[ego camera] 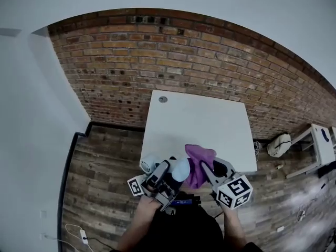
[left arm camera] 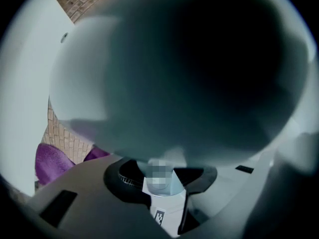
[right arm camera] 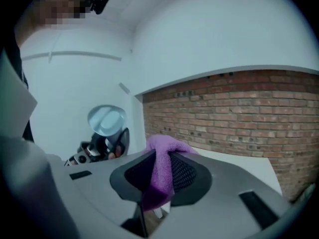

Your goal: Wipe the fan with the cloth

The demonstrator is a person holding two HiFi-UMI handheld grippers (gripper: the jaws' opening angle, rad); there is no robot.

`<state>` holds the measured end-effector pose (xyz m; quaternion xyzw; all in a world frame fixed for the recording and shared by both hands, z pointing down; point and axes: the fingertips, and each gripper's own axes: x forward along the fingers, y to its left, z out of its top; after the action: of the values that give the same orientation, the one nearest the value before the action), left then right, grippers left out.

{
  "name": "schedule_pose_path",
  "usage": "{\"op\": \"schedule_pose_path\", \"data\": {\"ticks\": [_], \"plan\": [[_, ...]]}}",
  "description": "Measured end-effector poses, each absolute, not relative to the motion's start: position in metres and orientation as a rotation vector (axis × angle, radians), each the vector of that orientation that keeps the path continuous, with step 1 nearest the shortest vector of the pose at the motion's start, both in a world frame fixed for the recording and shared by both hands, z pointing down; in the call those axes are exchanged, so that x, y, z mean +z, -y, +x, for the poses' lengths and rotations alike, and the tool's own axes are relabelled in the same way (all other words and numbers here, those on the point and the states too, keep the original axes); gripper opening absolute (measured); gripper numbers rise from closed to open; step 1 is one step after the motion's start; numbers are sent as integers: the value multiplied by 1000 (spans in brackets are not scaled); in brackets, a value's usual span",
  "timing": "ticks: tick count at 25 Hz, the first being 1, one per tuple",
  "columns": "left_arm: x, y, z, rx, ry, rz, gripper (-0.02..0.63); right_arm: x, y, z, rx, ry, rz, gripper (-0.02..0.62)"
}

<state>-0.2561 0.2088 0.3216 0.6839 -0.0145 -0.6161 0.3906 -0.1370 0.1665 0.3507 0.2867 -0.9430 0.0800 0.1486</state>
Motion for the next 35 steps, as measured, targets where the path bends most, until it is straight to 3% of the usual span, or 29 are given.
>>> {"op": "schedule_pose_path", "data": {"ticks": [6, 12, 22, 28, 35], "plan": [[338, -169, -245, -1096, 469, 2140, 161, 398, -133, -88, 556, 2659, 950, 66], [367, -90, -254, -593, 823, 2361, 163, 415, -81, -115, 879, 2790, 781, 66], [472, 116, -263, 127, 1001, 2446, 163, 489, 83, -167, 1200, 2757, 624, 64], [555, 243, -283, 515, 1094, 2480, 163, 546, 160, -148, 1330, 2597, 684, 66], [611, 368, -309, 765, 1110, 2591, 163, 580, 208, -134, 1406, 2512, 719, 66]]}}
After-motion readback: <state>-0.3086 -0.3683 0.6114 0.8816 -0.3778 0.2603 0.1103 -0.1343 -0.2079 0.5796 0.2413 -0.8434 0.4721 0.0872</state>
